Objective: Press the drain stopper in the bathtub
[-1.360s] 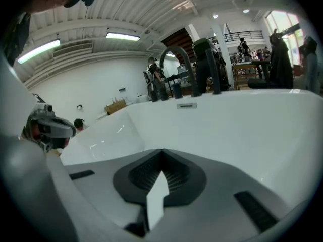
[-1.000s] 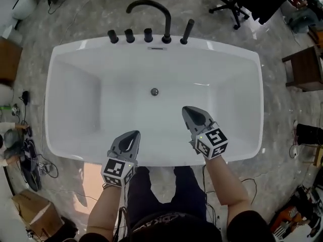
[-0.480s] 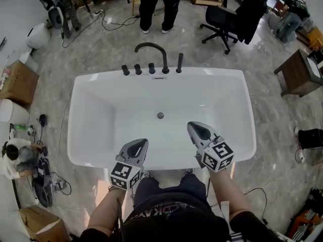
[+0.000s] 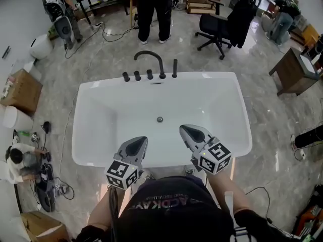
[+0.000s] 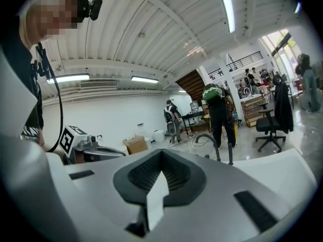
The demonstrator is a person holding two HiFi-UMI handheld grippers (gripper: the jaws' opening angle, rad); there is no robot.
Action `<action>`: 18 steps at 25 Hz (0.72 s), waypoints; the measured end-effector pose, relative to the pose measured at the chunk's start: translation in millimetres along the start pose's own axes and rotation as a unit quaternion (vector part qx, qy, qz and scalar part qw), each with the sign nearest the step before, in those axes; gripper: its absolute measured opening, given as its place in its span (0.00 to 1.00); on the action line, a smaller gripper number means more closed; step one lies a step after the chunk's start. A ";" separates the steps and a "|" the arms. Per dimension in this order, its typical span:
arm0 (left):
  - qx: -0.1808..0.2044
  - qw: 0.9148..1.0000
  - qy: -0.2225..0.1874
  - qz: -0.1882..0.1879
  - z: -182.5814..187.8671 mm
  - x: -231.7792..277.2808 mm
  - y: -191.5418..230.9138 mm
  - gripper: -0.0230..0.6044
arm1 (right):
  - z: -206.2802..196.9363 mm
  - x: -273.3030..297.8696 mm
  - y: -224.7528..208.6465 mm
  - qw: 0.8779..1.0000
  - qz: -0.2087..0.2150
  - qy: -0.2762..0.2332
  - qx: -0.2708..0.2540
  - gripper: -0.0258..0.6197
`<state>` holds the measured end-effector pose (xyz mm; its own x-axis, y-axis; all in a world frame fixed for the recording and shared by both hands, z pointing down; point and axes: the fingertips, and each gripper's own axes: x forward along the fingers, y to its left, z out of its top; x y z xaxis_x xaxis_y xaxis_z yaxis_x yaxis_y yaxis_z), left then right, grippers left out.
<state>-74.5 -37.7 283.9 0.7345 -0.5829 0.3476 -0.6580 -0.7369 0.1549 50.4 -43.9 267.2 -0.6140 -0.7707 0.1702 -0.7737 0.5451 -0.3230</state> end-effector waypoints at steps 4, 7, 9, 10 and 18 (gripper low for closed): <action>0.006 1.000 0.000 -0.006 1.4 0.1 -16.7 0.05 | 1.1 -16.3 12.3 1.000 0.010 -0.011 0.011 0.06; -0.005 1.000 0.004 -0.013 0.9 1.0 -27.6 0.05 | 3.0 -25.6 18.4 1.000 0.012 -0.015 0.018 0.06; -0.020 1.000 0.006 -0.016 0.7 1.6 -34.0 0.05 | 4.9 -30.3 21.6 1.000 0.013 -0.016 0.021 0.06; -0.022 1.000 0.006 -0.020 2.1 2.2 -37.3 0.05 | 5.8 -32.4 23.0 1.000 0.014 -0.016 0.022 0.06; -0.019 0.999 0.009 -0.039 12.7 6.1 -52.6 0.05 | -1.1 -38.1 39.4 0.999 0.029 -0.006 0.029 0.06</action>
<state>-33.3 -6.9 266.1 0.7807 -0.5174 0.3504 -0.6050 -0.7661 0.2168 43.2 7.3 249.0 -0.6552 -0.7427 0.1383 -0.7265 0.5693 -0.3849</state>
